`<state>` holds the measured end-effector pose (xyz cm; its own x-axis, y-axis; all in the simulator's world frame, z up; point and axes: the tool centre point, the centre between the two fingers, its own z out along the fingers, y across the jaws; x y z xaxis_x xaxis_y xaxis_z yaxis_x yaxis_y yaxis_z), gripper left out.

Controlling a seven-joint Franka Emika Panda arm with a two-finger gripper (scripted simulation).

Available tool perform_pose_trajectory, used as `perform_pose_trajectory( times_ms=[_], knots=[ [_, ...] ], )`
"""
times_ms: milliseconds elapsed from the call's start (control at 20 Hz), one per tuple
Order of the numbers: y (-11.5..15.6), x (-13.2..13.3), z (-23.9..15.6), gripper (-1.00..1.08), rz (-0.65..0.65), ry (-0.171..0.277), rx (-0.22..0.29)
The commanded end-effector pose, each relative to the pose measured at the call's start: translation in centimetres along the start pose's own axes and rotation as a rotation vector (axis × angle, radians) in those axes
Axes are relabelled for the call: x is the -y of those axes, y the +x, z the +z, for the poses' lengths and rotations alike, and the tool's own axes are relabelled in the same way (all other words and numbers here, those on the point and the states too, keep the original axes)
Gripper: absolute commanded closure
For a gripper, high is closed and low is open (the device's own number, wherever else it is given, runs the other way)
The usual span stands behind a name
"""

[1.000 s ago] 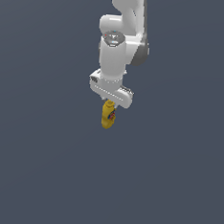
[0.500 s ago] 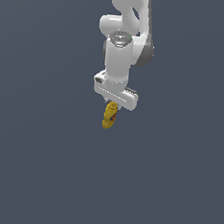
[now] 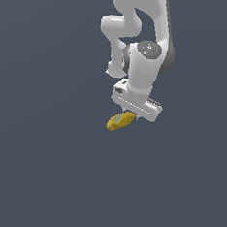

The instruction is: Pick up the object and move it to a goal position.

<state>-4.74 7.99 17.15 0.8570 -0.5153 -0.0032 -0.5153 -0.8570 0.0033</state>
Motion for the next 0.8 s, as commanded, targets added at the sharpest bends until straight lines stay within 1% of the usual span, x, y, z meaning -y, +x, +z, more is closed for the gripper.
perform_pose_trajectory(
  times_ms=[0,400,550,750],
  knots=[
    [-0.3,3.1,-0.2,1.08,-0.006,0.005,-0.003],
    [-0.6,10.4,-0.4,1.08,-0.006,0.005,-0.003],
    [-0.6,12.5,-0.4,1.08,-0.006,0.004,-0.003],
    [-0.6,14.6,-0.5,1.08,-0.006,0.004,-0.003]
  ],
)
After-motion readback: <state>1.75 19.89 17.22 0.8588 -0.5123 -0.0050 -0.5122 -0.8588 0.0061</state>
